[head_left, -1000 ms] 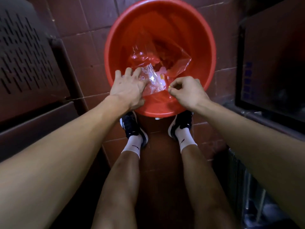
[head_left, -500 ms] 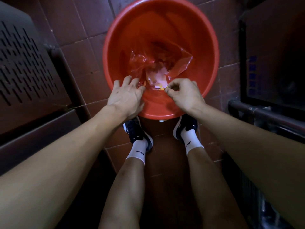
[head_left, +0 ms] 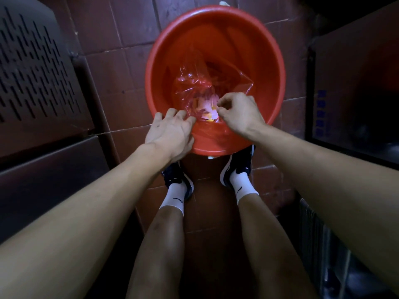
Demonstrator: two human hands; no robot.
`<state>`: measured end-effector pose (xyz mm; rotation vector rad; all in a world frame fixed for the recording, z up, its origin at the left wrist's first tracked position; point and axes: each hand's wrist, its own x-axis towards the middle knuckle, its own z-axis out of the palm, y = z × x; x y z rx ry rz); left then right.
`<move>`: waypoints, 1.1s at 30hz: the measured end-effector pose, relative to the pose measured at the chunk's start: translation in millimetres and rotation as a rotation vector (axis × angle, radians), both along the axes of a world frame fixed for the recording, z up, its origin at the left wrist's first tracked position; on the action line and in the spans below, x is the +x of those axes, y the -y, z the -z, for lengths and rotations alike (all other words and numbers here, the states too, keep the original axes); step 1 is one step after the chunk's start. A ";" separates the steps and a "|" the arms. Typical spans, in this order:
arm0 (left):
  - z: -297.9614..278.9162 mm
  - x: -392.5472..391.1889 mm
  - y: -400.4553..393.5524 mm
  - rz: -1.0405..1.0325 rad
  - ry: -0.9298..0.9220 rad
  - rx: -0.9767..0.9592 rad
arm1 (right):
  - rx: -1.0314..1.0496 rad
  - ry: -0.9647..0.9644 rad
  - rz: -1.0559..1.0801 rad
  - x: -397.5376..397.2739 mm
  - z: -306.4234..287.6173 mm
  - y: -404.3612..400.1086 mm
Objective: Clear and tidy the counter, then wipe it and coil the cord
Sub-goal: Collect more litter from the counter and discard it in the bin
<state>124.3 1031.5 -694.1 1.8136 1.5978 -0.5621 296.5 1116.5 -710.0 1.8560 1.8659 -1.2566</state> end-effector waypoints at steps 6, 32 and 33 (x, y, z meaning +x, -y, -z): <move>-62.1 0.1 11.4 0.013 -0.001 -0.020 | -0.098 0.094 -0.212 6.9 -64.0 11.0; -463.2 9.5 53.2 -0.572 -0.140 0.184 | 0.172 -0.095 -0.591 17.2 -461.2 8.0; -472.9 8.8 57.7 -0.600 -0.152 0.198 | 0.193 -0.106 -0.627 14.6 -472.1 3.7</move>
